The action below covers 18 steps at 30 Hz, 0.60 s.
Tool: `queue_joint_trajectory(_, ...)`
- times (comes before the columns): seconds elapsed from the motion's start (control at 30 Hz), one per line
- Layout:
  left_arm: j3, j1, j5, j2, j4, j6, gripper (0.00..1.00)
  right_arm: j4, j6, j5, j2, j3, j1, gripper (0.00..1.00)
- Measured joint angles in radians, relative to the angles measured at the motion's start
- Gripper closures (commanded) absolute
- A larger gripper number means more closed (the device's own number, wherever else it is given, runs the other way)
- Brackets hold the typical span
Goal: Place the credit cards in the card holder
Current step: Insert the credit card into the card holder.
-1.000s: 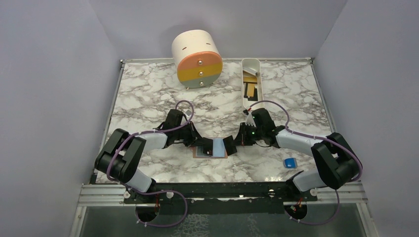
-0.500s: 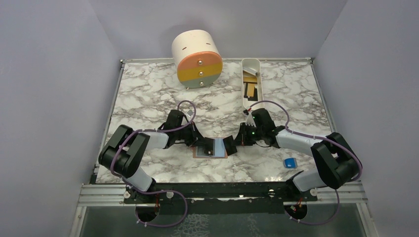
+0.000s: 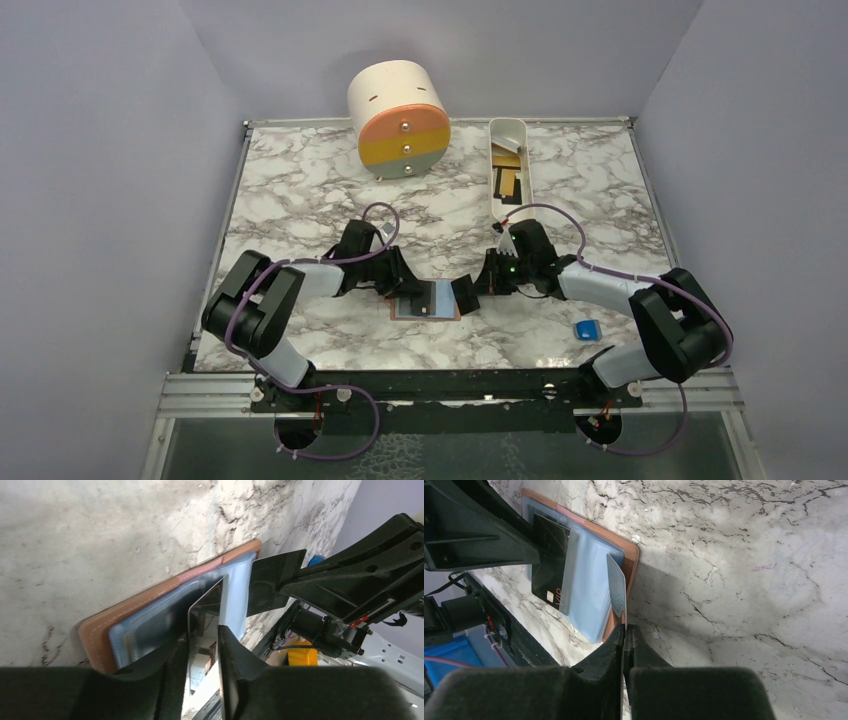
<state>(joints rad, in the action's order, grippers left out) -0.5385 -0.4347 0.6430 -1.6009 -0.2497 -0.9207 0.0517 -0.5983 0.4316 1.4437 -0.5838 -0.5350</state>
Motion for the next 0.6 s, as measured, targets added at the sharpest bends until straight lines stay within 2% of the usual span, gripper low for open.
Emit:
queue_joint_trajectory(0.27,-0.096,-0.006,-0.067,0.023,0.153,0.056,0.52,0.000,0.000,0.000,0.000,0.000,0.000,0.99)
queue_joint_trajectory(0.6,-0.112,-0.009,-0.109,0.068,0.246,0.076,0.49,-0.001,0.000,0.000,-0.001,0.002,0.000,0.99)
